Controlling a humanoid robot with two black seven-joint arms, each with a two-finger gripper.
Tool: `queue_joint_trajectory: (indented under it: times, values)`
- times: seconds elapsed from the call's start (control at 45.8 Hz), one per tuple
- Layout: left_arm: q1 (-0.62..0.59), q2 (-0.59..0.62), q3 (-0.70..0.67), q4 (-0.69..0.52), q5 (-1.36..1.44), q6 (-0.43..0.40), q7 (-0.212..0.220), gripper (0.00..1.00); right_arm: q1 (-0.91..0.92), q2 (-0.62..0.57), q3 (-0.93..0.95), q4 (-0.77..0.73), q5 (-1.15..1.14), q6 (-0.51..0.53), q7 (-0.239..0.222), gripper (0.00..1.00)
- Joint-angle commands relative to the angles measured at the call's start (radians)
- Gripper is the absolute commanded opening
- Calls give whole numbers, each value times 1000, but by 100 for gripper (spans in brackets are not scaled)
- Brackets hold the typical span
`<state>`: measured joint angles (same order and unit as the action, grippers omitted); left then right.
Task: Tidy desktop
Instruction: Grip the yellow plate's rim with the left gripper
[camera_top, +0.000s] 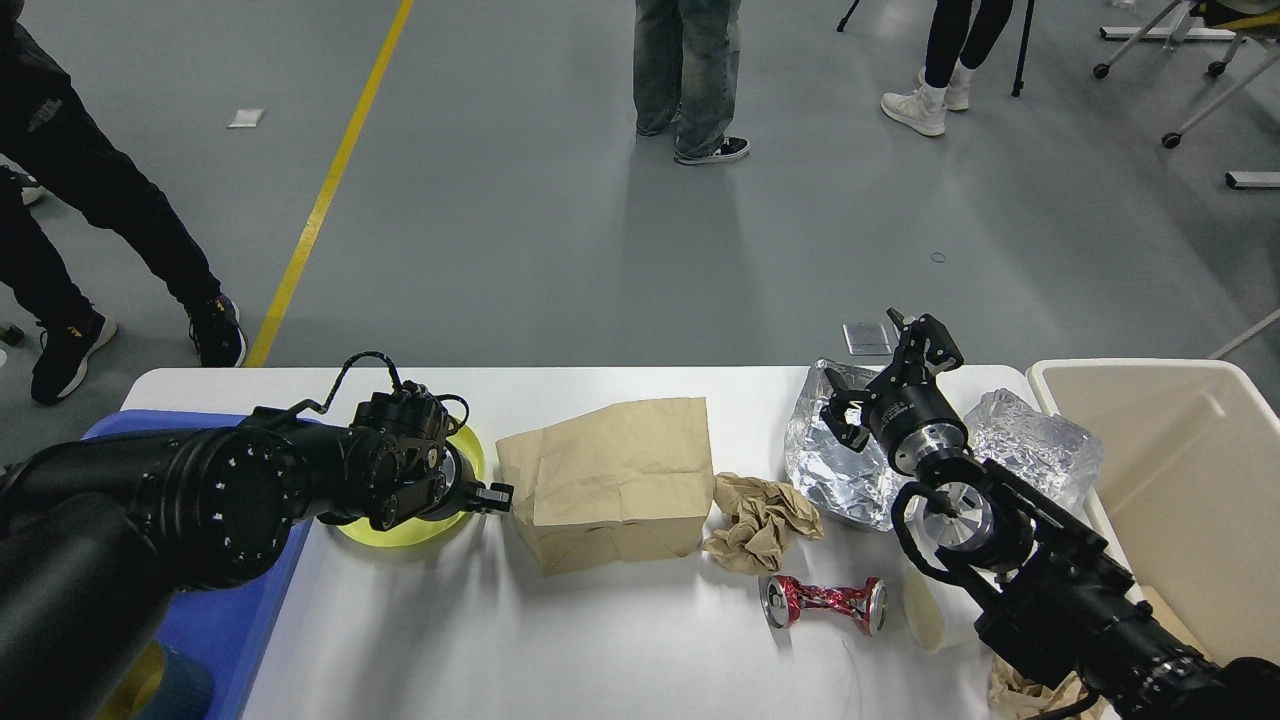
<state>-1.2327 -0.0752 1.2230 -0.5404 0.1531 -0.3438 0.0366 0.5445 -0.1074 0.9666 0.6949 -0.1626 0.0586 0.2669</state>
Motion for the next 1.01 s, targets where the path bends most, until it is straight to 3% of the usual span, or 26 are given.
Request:
queue_joint_trajectory:
  times: [0.0,0.481,0.656,0.874,0.984]
  values:
    - [1,0,-11,5,0,0,0,32,0,0,0,0,0,0,0,100]
    - [19,-3,-10,5,0,-1,2,31,0,0,0,0,0,1,0,100]
    - [21,-5,-10,5,0,-11,12,21,0,0,1,0,0,0,0,100]
    - [19,-5,-10,5,2,-11,16,16,0,0,0,0,0,1,0,100]
    - [18,-3,-7,7,2,-11,16,6,0,0,0,0,0,1,0,100]
